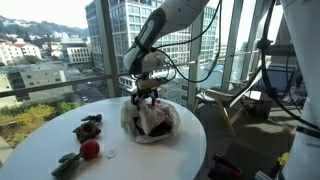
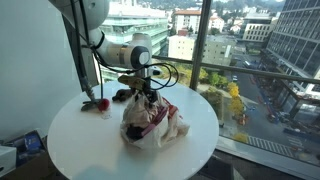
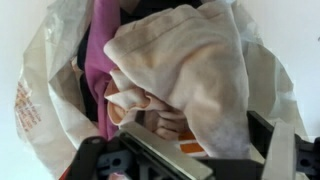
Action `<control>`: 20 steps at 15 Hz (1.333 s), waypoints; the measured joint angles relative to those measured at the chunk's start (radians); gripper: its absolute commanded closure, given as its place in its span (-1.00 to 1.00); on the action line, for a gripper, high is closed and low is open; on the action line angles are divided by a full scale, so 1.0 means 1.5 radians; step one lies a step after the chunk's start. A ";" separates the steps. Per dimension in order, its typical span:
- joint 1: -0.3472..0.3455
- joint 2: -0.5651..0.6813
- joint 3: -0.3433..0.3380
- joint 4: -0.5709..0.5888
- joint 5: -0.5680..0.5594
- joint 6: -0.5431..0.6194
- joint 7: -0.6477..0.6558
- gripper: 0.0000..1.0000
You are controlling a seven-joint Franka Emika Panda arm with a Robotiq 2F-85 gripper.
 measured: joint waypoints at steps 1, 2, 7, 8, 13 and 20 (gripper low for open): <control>0.006 -0.012 -0.002 -0.003 -0.014 -0.011 0.007 -1.00; 0.012 -0.024 -0.003 -0.005 -0.028 -0.020 0.014 -1.00; 0.043 -0.082 0.002 -0.024 -0.086 -0.015 0.029 -1.00; 0.048 -0.090 0.006 -0.026 -0.092 -0.004 0.029 -1.00; 0.063 -0.087 0.037 -0.018 -0.095 0.060 0.019 -1.00; 0.061 -0.072 0.050 -0.004 -0.075 0.062 0.004 -1.00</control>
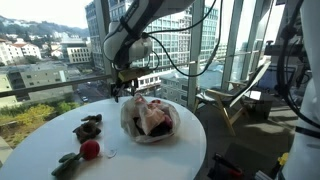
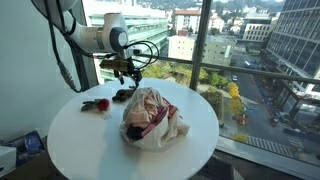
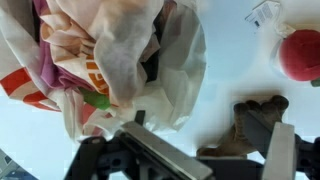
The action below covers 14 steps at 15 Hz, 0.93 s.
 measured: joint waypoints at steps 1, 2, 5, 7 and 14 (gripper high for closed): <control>0.000 0.000 0.000 -0.001 0.000 -0.001 0.000 -1.00; 0.000 0.001 0.000 -0.003 0.002 -0.001 0.000 -1.00; -0.001 0.021 0.021 -0.004 0.055 0.005 -0.046 -1.00; -0.002 0.046 0.046 0.005 0.105 0.008 -0.088 -1.00; -0.007 0.116 0.080 0.020 0.174 -0.020 -0.152 -1.00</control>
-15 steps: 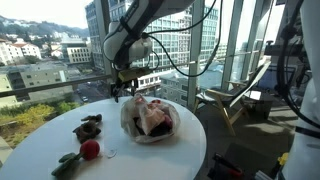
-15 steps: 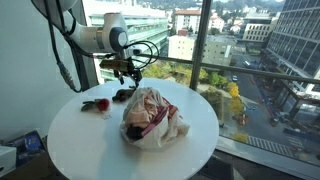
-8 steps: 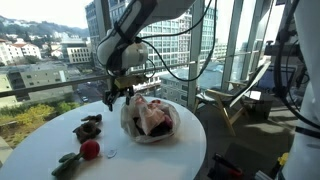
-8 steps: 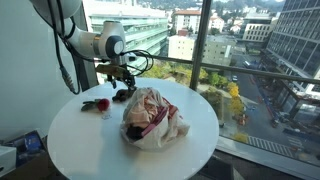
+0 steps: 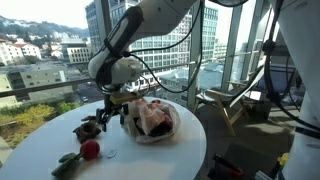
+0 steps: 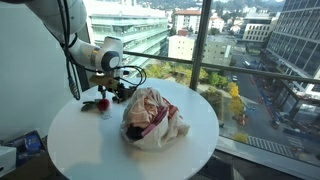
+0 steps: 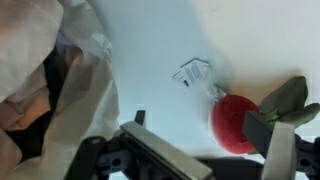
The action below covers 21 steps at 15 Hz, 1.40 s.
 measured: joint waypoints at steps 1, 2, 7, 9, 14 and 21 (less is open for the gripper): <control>-0.004 0.009 0.000 0.000 0.000 -0.005 0.000 -1.00; -0.007 0.016 -0.002 0.000 0.000 -0.008 0.000 -1.00; -0.016 0.054 -0.031 0.000 -0.002 -0.011 0.002 -1.00; -0.020 0.068 -0.040 0.001 -0.002 -0.011 0.002 -1.00; -0.023 0.100 -0.057 0.008 -0.019 -0.010 0.005 -1.00; -0.037 0.131 -0.053 0.034 -0.016 -0.002 0.004 0.03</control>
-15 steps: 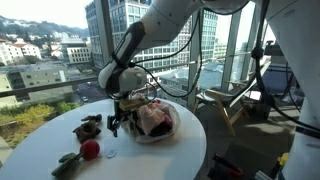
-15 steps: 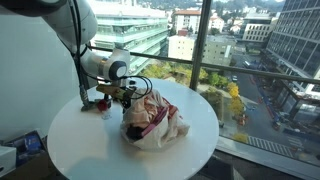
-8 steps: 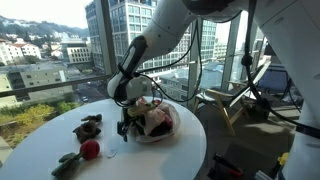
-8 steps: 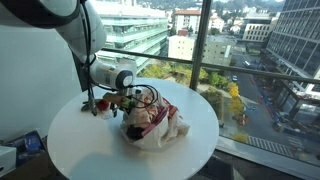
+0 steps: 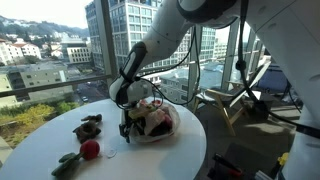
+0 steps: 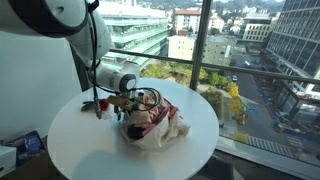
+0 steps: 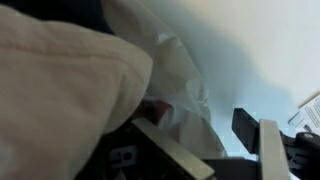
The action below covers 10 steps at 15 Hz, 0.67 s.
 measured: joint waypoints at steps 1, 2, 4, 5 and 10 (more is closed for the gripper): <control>-0.004 0.001 0.001 0.004 0.001 0.000 0.000 0.15; -0.009 0.002 0.002 0.007 0.003 0.000 0.000 0.28; -0.017 0.004 0.005 0.010 0.005 0.003 -0.001 0.60; -0.020 0.004 0.006 0.011 0.005 0.004 -0.001 0.73; -0.050 0.007 0.036 0.014 0.062 0.004 -0.024 1.00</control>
